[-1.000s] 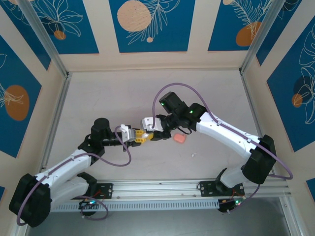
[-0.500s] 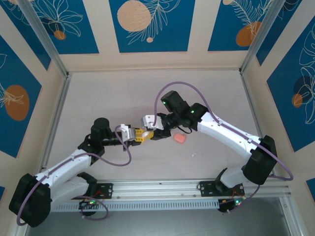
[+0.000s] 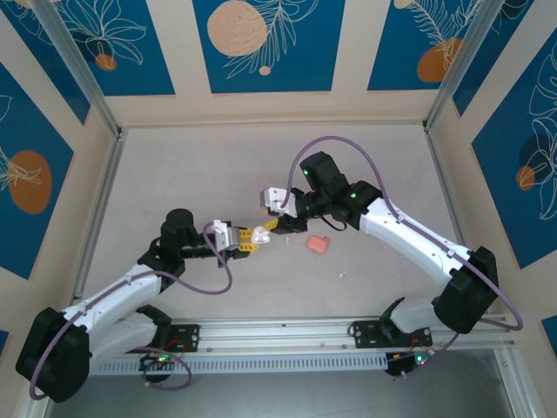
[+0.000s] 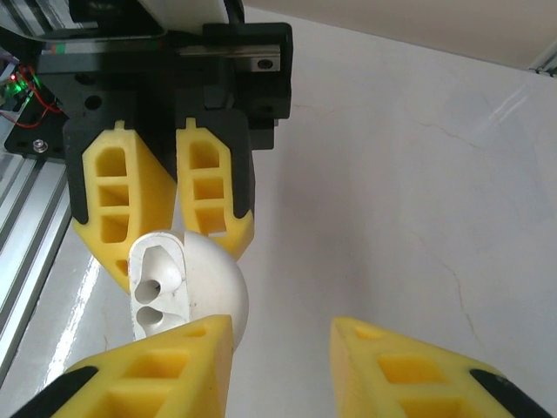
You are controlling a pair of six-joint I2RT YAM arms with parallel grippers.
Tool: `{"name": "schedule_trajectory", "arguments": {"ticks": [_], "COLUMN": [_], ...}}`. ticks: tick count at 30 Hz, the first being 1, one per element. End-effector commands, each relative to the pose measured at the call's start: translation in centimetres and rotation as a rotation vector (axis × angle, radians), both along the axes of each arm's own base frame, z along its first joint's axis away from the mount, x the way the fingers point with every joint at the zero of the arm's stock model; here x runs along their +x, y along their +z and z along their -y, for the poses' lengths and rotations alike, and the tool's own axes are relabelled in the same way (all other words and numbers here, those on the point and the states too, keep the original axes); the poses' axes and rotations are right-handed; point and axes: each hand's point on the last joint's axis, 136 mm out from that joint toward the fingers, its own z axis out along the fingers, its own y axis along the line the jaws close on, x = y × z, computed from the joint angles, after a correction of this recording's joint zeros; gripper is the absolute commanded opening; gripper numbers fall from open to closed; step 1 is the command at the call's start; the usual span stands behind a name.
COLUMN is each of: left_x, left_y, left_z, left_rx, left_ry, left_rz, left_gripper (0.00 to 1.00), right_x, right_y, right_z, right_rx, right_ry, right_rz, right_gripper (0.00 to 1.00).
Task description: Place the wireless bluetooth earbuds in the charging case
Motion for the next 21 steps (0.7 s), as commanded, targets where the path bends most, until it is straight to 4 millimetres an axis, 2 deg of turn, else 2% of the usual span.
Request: {"name": "schedule_trajectory", "arguments": {"ticks": [1,6,10,19,21], "left_x": [-0.2,1.0,1.9,2.0,2.0], "left_y": [1.0,0.4,-0.4,-2.4,-2.7], "left_z": [0.4,0.0,-0.5,-1.2,-1.3], "left_rx": [-0.024,-0.029,-0.037,-0.018,-0.019], "left_ry": [-0.023,0.058,0.138,0.187,0.190], "left_rz": [0.038,0.056,0.069,0.028,0.019], "left_gripper": [0.18,0.18,0.18,0.18,0.18], "right_x": [-1.0,-0.5,0.9,2.1,1.8], "right_y": [1.9,2.7,2.2,-2.8,-3.6], "right_z": [0.3,1.1,2.5,5.4,5.7], "right_rx": [0.070,0.124,0.149,0.096,0.082], "right_ry": [0.017,-0.069,-0.254,-0.599,-0.632], "right_rz": [-0.006,-0.088,-0.261,-0.594,-0.658], "right_gripper": [0.35,0.35,0.35,0.36,0.37]}}
